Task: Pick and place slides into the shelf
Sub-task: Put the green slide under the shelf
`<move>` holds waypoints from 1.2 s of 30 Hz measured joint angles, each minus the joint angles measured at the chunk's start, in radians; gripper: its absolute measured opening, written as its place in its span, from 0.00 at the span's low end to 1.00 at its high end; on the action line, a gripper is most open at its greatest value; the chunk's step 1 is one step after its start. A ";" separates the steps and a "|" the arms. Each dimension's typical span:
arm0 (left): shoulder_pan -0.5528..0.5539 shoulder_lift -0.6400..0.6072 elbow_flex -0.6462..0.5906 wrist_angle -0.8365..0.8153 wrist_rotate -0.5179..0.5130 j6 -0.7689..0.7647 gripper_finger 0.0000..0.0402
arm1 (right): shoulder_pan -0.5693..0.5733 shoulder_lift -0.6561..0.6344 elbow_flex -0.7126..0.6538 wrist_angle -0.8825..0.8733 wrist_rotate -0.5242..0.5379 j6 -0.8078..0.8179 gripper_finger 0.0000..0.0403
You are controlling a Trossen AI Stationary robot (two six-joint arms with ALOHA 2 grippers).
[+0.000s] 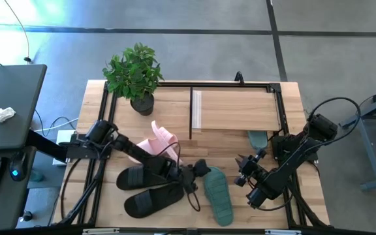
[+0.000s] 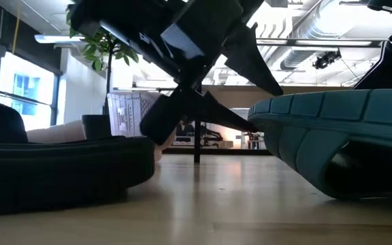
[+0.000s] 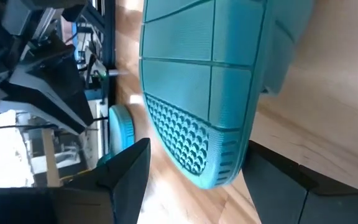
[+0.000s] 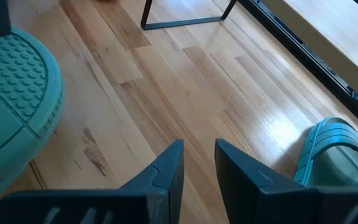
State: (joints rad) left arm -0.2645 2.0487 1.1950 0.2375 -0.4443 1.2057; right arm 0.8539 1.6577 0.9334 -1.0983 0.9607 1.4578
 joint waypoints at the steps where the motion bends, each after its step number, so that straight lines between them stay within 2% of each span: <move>1: 0.005 0.000 0.000 0.000 0.023 -0.010 0.58 | 0.000 0.000 0.000 0.000 0.000 0.000 0.20; 4: 0.011 0.000 0.000 0.001 0.054 -0.032 0.57 | 0.000 0.000 0.000 0.000 0.000 0.000 0.20; 7: 0.010 0.000 0.000 0.001 0.045 -0.032 0.52 | 0.000 0.000 0.000 0.001 0.000 0.000 0.20; 18: 0.010 0.000 0.002 0.006 0.094 -0.085 0.08 | 0.000 0.000 0.000 0.001 0.001 0.000 0.20; 27: 0.007 0.000 0.002 0.001 0.078 -0.192 0.07 | 0.000 0.000 0.000 0.001 0.001 0.000 0.20; 33: -0.037 0.000 0.030 -0.019 -0.008 -0.219 0.07 | 0.000 0.000 0.000 0.000 0.002 0.000 0.20; 36: -0.074 0.000 0.081 -0.088 -0.065 -0.219 0.07 | 0.000 0.000 0.000 0.000 0.020 -0.001 0.20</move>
State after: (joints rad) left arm -0.3380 2.0483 1.2756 0.1496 -0.5090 0.9871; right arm 0.8539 1.6577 0.9333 -1.0981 0.9808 1.4571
